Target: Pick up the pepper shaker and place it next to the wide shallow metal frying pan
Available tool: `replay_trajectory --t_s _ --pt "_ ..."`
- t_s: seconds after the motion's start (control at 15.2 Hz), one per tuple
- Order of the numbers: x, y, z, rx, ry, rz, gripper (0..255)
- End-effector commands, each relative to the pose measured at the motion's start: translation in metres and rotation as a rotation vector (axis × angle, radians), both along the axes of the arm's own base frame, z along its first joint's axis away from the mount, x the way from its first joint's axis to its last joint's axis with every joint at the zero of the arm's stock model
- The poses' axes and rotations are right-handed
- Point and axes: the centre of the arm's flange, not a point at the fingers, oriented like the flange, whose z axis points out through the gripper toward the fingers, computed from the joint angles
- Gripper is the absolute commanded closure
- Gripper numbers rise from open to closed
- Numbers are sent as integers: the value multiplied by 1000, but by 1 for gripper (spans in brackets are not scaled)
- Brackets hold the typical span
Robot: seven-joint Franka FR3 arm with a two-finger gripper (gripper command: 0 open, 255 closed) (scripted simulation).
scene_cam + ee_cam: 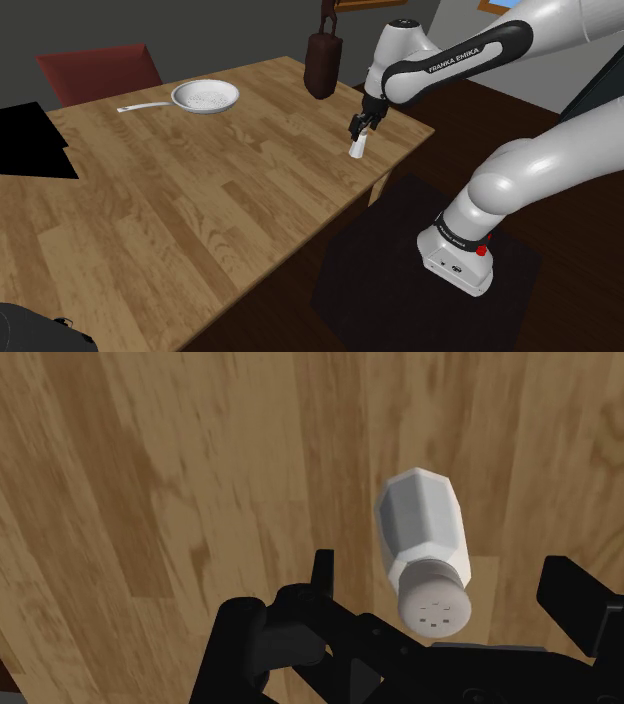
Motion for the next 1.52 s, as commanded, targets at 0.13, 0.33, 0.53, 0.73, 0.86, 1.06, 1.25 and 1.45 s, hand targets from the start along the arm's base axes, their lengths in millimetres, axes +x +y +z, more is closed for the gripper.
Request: replay_trajectory --t_s 0.13,0.33,0.53,0.73,0.86,1.06,1.25,1.45 --pt "0 0 0 0 0 0 255" --pt "0 0 0 0 0 0 255" --pt "0 0 0 0 0 0 255" --pt "0 0 11 0 0 0 255" --pt "0 0 21 0 0 0 255" --pt "0 0 37 0 0 0 255" --pt "0 0 53 0 0 0 255" --pt "0 0 69 0 0 0 255"
